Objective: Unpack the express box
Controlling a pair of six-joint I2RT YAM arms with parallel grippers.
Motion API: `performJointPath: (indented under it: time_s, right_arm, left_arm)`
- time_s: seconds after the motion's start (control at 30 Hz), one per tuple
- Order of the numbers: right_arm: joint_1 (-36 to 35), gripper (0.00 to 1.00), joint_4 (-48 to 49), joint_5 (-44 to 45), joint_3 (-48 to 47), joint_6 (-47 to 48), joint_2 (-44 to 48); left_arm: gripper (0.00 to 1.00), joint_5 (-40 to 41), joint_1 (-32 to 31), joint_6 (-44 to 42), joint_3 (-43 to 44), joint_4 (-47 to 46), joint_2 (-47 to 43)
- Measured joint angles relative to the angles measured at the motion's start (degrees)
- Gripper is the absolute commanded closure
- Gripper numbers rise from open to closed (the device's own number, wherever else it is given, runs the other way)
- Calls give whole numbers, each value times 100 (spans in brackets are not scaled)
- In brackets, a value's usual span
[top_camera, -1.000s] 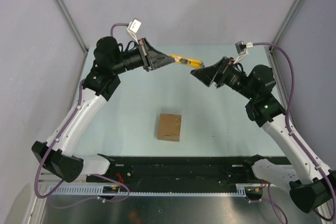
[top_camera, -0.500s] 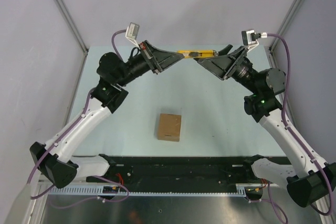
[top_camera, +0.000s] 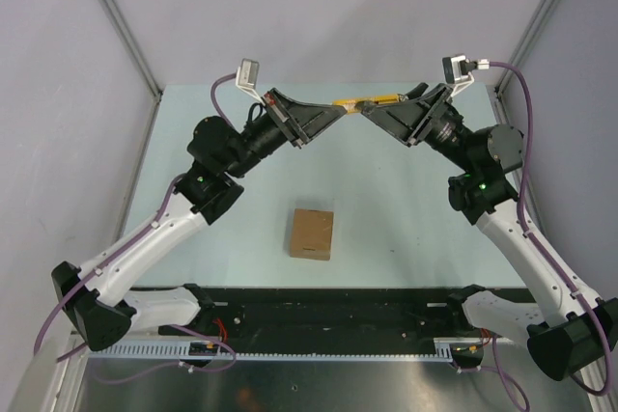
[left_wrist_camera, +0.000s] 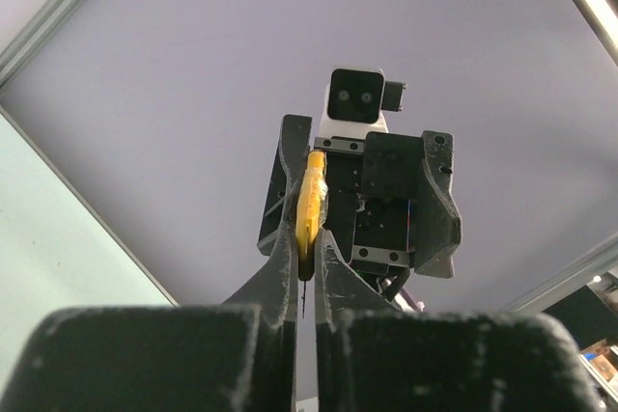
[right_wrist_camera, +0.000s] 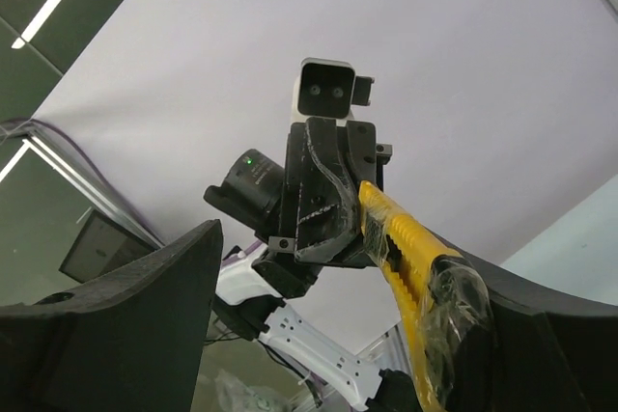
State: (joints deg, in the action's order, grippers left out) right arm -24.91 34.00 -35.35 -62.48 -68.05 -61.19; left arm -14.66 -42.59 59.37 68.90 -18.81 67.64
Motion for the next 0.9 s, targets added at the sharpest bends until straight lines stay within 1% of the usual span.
performJointPath:
  time_s: [0.17,0.2,0.27,0.3,0.37,0.47,0.7,0.9]
  right_arm:
    - [0,34,-203,37,-11,149,0]
    - [0,39,-295,42,-28,216,-2]
    - [-4,43,-442,52,-48,310,-2]
    - [-7,47,-533,57,-70,356,-4]
    - [-9,50,-664,59,-103,442,-11]
    - [-11,51,-824,63,-120,553,-11]
    - [-11,49,-1152,92,-122,774,-20]
    - [-11,50,-1296,103,-184,870,-22]
  left_arm:
    - [100,212,-101,-33,-37,-9,4]
    - [100,247,-114,-39,-50,-9,4]
    - [100,262,-120,-46,-57,-9,9]
    - [100,264,-127,-48,-59,-13,9]
    - [100,264,-138,-48,-59,-20,9]
    - [100,278,-155,-46,-122,-61,-4]
    - [100,385,-181,-42,-291,-90,-66]
    - [100,444,-210,-42,-365,-127,-92]
